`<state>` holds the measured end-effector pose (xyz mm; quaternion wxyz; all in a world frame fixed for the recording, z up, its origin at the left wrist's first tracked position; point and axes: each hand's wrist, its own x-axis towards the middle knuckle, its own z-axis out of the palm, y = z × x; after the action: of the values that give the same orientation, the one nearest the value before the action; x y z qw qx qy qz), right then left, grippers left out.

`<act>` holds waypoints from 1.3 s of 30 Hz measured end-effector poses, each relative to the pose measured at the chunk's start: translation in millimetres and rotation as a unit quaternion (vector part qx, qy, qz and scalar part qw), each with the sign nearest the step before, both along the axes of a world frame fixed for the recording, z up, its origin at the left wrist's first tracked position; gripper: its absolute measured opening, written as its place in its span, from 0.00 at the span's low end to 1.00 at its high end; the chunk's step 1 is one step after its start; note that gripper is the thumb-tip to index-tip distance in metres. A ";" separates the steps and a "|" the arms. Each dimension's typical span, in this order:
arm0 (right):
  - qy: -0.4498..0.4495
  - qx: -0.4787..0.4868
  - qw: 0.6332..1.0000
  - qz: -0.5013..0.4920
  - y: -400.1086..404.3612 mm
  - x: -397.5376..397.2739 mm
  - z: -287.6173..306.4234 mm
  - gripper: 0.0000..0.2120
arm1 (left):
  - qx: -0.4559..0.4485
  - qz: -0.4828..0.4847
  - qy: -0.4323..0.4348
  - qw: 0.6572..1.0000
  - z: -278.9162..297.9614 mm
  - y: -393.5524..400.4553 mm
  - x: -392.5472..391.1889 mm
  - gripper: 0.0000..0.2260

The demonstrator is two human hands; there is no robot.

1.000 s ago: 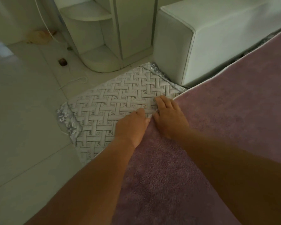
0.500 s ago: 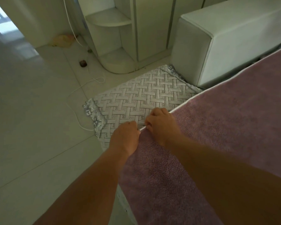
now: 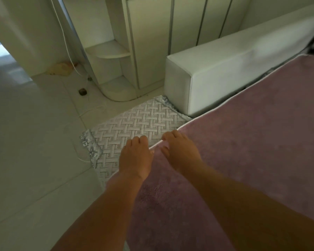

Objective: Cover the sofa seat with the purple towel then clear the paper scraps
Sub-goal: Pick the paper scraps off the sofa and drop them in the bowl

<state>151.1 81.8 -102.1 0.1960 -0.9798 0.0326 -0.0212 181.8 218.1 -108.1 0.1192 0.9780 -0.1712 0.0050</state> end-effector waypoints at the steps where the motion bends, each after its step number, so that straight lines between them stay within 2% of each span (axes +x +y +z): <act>1: 0.002 0.008 1.000 -0.005 -11.5 -9.0 13.9 0.12 | -0.010 -0.009 -0.006 1.000 11.4 -10.9 -8.3 0.11; 3: 0.000 0.012 1.000 -0.024 -37.4 -26.6 40.9 0.09 | -0.038 -0.021 -0.021 0.999 36.2 -35.8 -24.4 0.09; 6: -0.021 -0.012 0.998 -0.056 -85.0 -58.7 84.4 0.12 | -0.075 -0.032 -0.044 0.996 79.3 -83.1 -52.6 0.08; 11: -0.045 -0.015 0.995 -0.092 -166.6 -118.5 154.0 0.12 | -0.086 -0.059 -0.083 0.991 152.8 -174.0 -106.8 0.12; 15: -0.071 -0.003 0.990 -0.124 -229.6 -170.7 203.6 0.14 | -0.190 -0.019 0.017 0.981 205.2 -245.6 -155.1 0.05; 19: -0.075 0.040 0.977 -0.194 -296.5 -223.4 248.8 0.16 | -0.204 -0.025 0.055 0.977 249.2 -307.6 -194.1 0.03; 26: -0.115 0.113 0.927 -0.339 -390.1 -306.6 312.0 0.23 | -0.218 -0.098 0.062 0.969 321.2 -384.8 -248.1 0.03; 31: -0.161 0.109 0.892 -0.407 -420.0 -363.0 346.0 0.22 | -0.260 -0.184 0.062 0.946 367.3 -434.3 -290.2 0.08; 39: -0.223 0.108 0.839 -0.485 -447.5 -449.1 391.8 0.18 | -0.274 -0.310 0.084 0.907 410.2 -487.9 -361.3 0.06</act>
<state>-298.0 -365.7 289.7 0.2674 -0.7801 0.4609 -0.3279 -179.5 -269.8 302.1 0.3916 0.8012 -0.4474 -0.0677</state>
